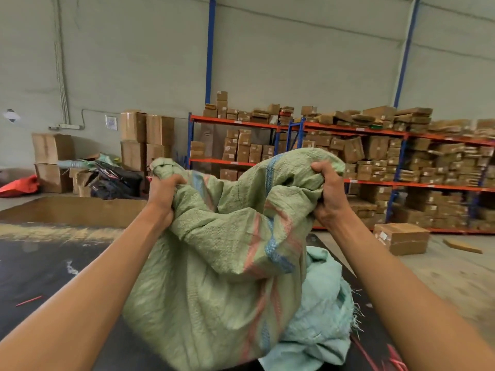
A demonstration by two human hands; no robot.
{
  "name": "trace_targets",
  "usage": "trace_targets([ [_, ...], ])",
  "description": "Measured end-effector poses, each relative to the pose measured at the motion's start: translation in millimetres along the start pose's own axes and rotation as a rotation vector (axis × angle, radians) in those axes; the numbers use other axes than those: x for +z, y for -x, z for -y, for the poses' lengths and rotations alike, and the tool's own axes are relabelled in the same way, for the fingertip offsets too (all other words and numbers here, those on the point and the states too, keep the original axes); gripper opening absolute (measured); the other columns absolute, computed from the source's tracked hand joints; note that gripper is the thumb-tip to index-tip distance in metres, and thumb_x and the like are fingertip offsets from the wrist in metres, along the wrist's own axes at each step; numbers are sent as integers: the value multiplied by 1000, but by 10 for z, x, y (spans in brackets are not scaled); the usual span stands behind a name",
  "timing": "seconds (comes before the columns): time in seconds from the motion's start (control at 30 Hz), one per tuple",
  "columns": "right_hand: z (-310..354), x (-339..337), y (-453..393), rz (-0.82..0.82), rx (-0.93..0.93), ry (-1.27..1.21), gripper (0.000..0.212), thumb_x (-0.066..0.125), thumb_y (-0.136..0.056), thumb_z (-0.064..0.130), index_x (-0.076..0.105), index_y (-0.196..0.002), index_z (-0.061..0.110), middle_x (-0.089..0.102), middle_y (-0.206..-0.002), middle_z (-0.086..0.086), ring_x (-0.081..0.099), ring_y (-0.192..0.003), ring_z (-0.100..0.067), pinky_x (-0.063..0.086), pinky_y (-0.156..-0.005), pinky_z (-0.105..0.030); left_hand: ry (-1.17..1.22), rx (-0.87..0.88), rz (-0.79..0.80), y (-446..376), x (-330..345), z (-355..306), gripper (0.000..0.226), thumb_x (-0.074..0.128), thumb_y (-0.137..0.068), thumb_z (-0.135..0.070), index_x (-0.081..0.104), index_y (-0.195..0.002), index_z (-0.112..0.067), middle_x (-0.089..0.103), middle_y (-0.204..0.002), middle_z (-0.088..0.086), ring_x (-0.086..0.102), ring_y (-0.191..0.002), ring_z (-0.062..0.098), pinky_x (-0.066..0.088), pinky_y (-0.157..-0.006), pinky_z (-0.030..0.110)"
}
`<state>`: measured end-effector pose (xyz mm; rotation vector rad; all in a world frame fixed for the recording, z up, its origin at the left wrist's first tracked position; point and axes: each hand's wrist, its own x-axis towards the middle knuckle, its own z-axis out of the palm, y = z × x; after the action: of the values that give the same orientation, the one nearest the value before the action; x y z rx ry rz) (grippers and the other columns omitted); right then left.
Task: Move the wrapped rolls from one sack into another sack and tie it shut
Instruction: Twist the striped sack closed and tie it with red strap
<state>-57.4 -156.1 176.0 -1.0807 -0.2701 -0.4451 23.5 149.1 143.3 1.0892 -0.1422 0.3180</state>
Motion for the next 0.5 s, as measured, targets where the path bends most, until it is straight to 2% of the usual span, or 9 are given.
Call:
trace_targets([
  [0.07, -149, -206, 78, -55, 20, 66, 46, 71, -70, 25, 61, -108, 2, 61, -109, -24, 62, -99, -38, 51, -91, -60, 28, -74, 87, 156, -32, 156, 16, 60, -72, -11, 55, -87, -12, 55, -77, 7, 56, -71, 20, 55, -61, 30],
  [0.1, -252, -316, 134, -89, 45, 101, 49, 73, -66, 25, 61, -107, 2, 61, -108, -24, 61, -98, -39, 52, -88, -59, 21, -101, 101, 227, -56, 261, 12, 59, -76, -9, 52, -85, -11, 52, -75, 6, 55, -67, 17, 53, -57, 27],
  [0.13, -357, -421, 195, -108, 76, 127, 48, 74, -64, 25, 62, -105, 2, 62, -106, -24, 62, -96, -38, 53, -85, -56, -31, -134, 96, 299, -76, 371, 16, 60, -79, -8, 51, -92, -11, 52, -78, 6, 55, -67, 17, 53, -58, 29],
  [0.23, -592, -671, 308, -141, 160, 182, 39, 73, -68, 20, 68, -102, 0, 69, -105, -26, 67, -96, -40, 56, -82, -53, -337, -246, 4, 518, -117, 594, 53, 65, -88, -13, 38, -133, -18, 53, -101, 9, 58, -82, 24, 52, -66, 36],
  [0.33, -620, -866, 244, -220, 249, 285, 31, 75, -76, 15, 69, -104, 3, 72, -106, -20, 70, -94, -35, 59, -83, -47, -664, -263, 98, 627, -152, 557, 70, 72, -87, -18, 30, -143, -23, 51, -121, 11, 57, -94, 26, 50, -70, 36],
  [0.4, -582, -1004, 199, -222, 301, 507, 20, 75, -80, 11, 67, -98, 11, 71, -107, -14, 68, -93, -28, 57, -86, -43, -964, -150, 140, 686, -179, 486, 63, 74, -83, -13, 40, -135, -22, 54, -123, 9, 55, -103, 28, 46, -80, 37],
  [0.43, -555, -1083, 180, -204, 314, 659, 15, 75, -80, 10, 66, -91, 15, 71, -106, -12, 66, -95, -27, 56, -87, -41, -1095, -53, 80, 717, -187, 451, 57, 73, -80, -8, 46, -129, -22, 58, -120, 9, 55, -103, 29, 45, -82, 37],
  [0.5, -477, -1221, 160, -171, 287, 992, 11, 76, -82, 16, 66, -86, 18, 70, -103, -9, 64, -100, -29, 52, -87, -38, -1254, 130, -149, 774, -211, 344, 52, 65, -77, 0, 50, -121, -24, 63, -106, 9, 54, -93, 29, 46, -76, 38],
])
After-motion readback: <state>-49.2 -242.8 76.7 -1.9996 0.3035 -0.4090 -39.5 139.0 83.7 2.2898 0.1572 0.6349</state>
